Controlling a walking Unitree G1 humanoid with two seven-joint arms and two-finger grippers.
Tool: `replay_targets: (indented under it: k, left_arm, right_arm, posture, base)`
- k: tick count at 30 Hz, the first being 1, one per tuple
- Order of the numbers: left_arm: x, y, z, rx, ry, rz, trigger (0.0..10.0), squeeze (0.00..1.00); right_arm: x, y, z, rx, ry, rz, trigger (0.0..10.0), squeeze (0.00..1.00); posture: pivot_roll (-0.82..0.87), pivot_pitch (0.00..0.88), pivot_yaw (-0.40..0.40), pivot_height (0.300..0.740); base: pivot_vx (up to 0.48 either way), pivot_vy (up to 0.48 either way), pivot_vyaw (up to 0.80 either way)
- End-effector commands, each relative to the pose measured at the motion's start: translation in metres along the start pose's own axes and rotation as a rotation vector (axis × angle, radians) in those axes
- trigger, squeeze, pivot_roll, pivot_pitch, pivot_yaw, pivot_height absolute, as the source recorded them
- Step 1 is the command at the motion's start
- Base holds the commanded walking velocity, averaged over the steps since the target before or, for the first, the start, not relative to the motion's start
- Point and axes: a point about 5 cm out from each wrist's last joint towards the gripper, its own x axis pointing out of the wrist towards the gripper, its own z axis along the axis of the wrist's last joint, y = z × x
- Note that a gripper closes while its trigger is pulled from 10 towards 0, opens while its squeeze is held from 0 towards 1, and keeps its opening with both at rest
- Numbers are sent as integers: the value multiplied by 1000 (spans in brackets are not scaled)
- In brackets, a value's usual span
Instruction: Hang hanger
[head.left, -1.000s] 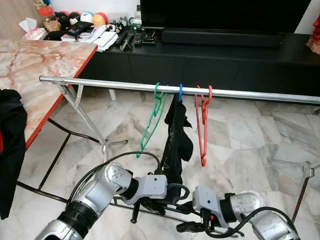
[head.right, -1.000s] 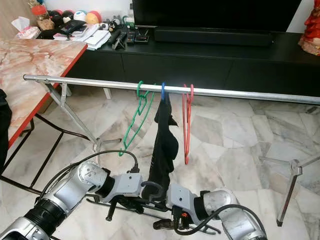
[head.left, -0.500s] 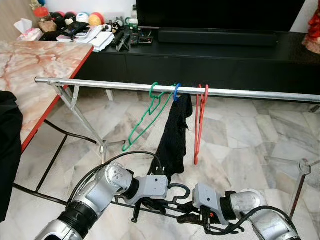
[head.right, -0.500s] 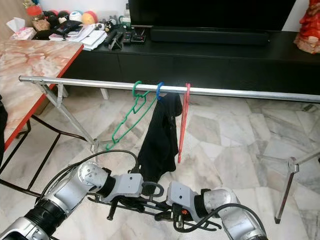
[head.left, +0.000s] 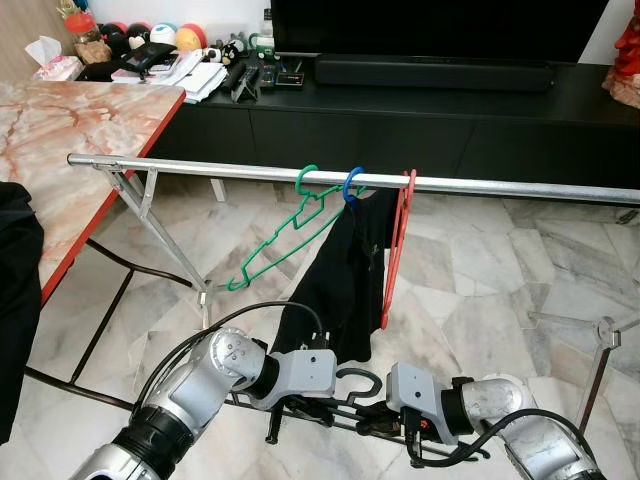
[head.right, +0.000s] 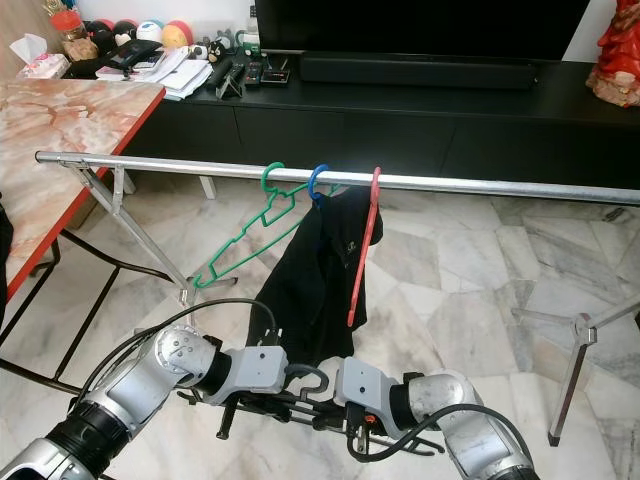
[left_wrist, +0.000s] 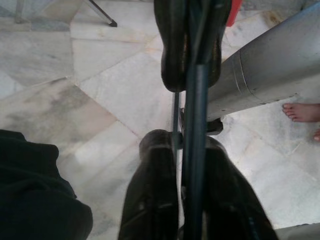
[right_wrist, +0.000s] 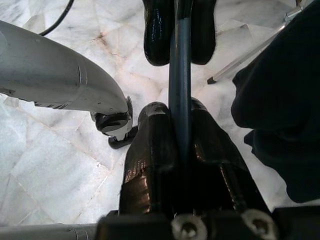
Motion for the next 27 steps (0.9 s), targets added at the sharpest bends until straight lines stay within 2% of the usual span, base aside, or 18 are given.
replay_targets:
  k: [1,5,10,15,18,19,20,24,27]
  left_arm:
    - [-15,8,6,4,-42,59,10000,1000]
    - [-21,8,-3,-30,-30,62,10000,1000]
    - [-35,0,-9,-98,-52,27,10000,1000]
    - [-38,-12,-16,-111,-26,-35,10000,1000]
    - [-41,-13,-17,-123,-26,-34,10000,1000]
    - [-43,-13,-19,-130,-21,-22,10000,1000]
    - [-52,-13,-26,-160,-8,13,10000,1000]
    - [-61,-14,-36,-205,10,73,10000,1000]
    - [-66,-17,-61,-311,46,210,10000,1000]
  right_arm:
    - [11,18,-16,18,57,102,0,0]
    - [6,25,-21,29,68,123,0,0]
    - [-1,32,-31,64,86,117,0,0]
    - [3,38,-34,72,90,130,0,0]
    - [4,38,-35,72,98,125,0,0]
    - [4,37,-37,77,106,118,0,0]
    - [1,39,-43,109,110,101,0,0]
    - [-3,43,-50,142,119,78,0,0]
    - [-9,49,-63,185,147,9,0,0]
  posture:
    - [-23,207,22,740]
    - [-31,213,20,740]
    - [-29,220,17,740]
    - [-27,224,18,740]
    - [-27,224,18,740]
    - [-30,224,15,740]
    - [-29,225,13,740]
    - [-29,225,10,740]
    - [-19,225,7,740]
  base:
    - [0,0,0]
    - [0,0,0]
    - [0,0,0]
    - [0,0,0]
    - [0,0,0]
    - [0,0,0]
    - [0,0,0]
    - [0,0,0]
    - [0,0,0]
